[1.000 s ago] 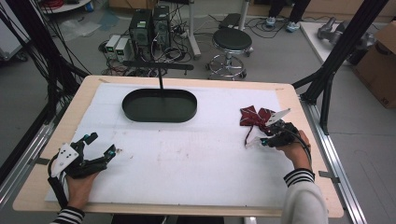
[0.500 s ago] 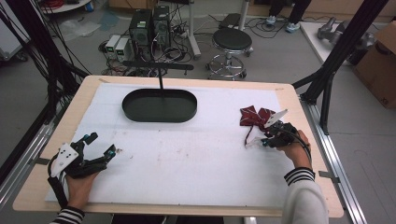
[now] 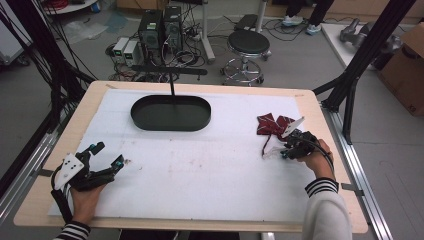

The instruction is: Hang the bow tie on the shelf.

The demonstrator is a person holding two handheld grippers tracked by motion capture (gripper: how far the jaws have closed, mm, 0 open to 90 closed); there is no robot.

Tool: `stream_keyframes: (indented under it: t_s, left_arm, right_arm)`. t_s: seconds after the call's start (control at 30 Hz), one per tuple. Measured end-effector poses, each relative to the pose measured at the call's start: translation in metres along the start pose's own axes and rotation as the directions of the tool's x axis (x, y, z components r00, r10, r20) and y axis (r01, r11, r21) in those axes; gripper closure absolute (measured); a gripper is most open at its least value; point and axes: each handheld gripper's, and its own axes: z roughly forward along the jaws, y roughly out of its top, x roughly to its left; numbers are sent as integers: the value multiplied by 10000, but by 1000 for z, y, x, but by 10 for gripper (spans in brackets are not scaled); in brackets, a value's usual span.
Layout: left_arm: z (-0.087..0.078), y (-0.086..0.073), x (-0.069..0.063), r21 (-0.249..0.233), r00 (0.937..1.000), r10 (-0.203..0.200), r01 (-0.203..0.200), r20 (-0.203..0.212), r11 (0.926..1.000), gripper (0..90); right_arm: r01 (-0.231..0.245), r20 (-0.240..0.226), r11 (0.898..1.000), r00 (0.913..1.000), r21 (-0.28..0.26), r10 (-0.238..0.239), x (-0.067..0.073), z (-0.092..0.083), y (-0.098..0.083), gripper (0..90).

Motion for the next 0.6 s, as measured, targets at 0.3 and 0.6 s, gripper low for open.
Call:
stream_keyframes:
  t_s: [0.3, 0.6]
  left_arm:
    - [0, 0, 0, -15, 10000, -31, 31, -14, 10000, 161]
    - [0, 0, 0, -27, 10000, -37, 37, -7, 10000, 160]
  right_arm:
    - [184, 65, 9996, 9998, 217, -186, 3, 1, 4, 856]
    - [168, 23, 9995, 9999, 261, -169, 3, 2, 4, 867]
